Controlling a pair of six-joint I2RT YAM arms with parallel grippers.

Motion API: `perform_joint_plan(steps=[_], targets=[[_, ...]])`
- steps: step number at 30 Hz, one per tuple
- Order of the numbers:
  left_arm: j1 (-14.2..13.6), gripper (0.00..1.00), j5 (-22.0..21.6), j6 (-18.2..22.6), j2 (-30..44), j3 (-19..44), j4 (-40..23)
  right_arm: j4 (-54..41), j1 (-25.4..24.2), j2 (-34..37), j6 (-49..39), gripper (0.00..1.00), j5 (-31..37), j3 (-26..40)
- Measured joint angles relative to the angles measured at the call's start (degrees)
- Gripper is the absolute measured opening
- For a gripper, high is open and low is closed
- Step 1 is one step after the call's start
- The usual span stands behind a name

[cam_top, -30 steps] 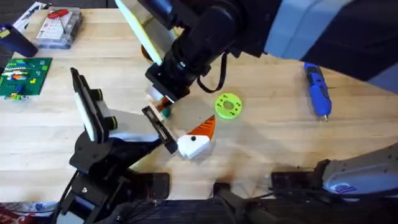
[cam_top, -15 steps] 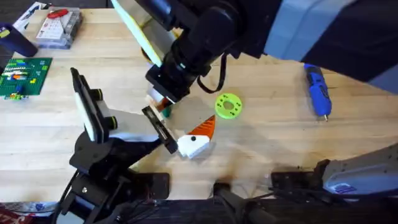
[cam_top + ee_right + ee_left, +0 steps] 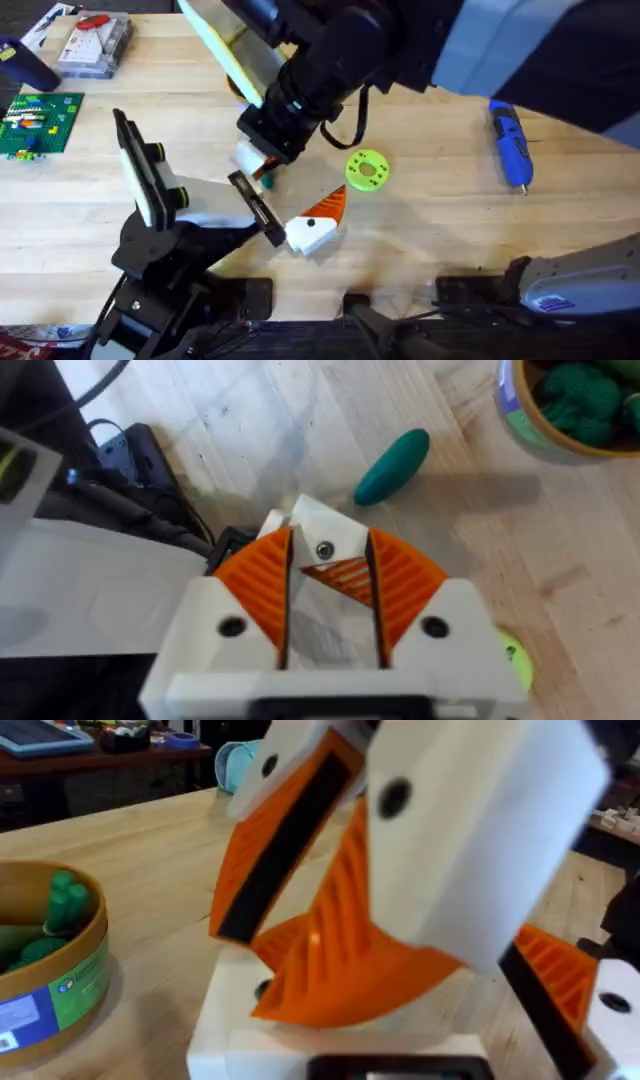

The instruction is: Pick up the gripper from the table and insert it into the empty holder that is missing its gripper. Then pick up a screw, insert it into the mounting hole, and use the screwdriver to tighten it. Finally, clean up the table by picking up the vegetable and placing it into the bucket.

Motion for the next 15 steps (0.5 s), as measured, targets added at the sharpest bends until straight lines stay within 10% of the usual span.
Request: perform_joint_plan(steps=[6,15], targets=[[0.0,0.995,-0.1,0.2,0.0,0.0,0.0,-0.5,-0.5,-1.2,-0.2,0.971,1.5,0.0],[0.0,0.995,0.0,0.4,0.0,0.0,0.0,-2.8,-3.5,-7.0,-0.1,0.994,1.9,0.0]])
